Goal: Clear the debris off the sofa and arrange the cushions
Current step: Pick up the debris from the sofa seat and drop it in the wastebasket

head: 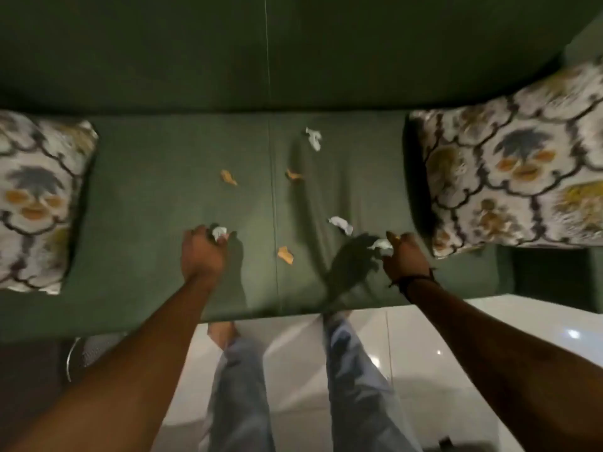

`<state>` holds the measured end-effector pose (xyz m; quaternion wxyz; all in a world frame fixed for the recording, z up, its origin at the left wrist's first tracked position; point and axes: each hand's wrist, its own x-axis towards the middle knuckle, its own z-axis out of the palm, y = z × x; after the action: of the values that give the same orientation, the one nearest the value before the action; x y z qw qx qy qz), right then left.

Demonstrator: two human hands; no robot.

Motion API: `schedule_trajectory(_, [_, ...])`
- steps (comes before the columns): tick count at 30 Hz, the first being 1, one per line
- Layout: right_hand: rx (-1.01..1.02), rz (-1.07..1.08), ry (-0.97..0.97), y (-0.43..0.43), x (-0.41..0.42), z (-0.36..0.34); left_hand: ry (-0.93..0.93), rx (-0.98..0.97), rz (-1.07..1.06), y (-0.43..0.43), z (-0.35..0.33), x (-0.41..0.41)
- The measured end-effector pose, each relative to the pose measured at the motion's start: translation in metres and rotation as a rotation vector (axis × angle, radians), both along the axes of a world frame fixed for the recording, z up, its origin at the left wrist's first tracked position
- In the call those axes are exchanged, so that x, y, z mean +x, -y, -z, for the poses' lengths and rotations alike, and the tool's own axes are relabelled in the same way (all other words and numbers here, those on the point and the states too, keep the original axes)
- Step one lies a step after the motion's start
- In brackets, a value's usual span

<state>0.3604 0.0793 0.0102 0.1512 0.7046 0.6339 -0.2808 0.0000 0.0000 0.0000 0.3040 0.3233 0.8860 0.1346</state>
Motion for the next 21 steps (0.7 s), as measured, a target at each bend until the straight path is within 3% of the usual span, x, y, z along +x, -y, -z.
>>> schedule_trajectory(5, [0.123,0.103,-0.056,-0.005,-0.011,0.054,-0.003,0.067,-0.07,-0.017,0.064,-0.008])
schedule_trajectory(10, [0.145,0.1,-0.083,-0.004,-0.002,0.068,0.094,0.124,-0.192,-0.013,0.083,-0.009])
schedule_trajectory(16, [0.262,0.135,-0.344,-0.019,-0.027,0.059,0.159,0.436,0.415,-0.008,0.065,0.047])
schedule_trajectory(21, [0.187,-0.017,-0.313,-0.028,-0.069,0.074,0.031,0.248,0.845,-0.005,0.063,0.088])
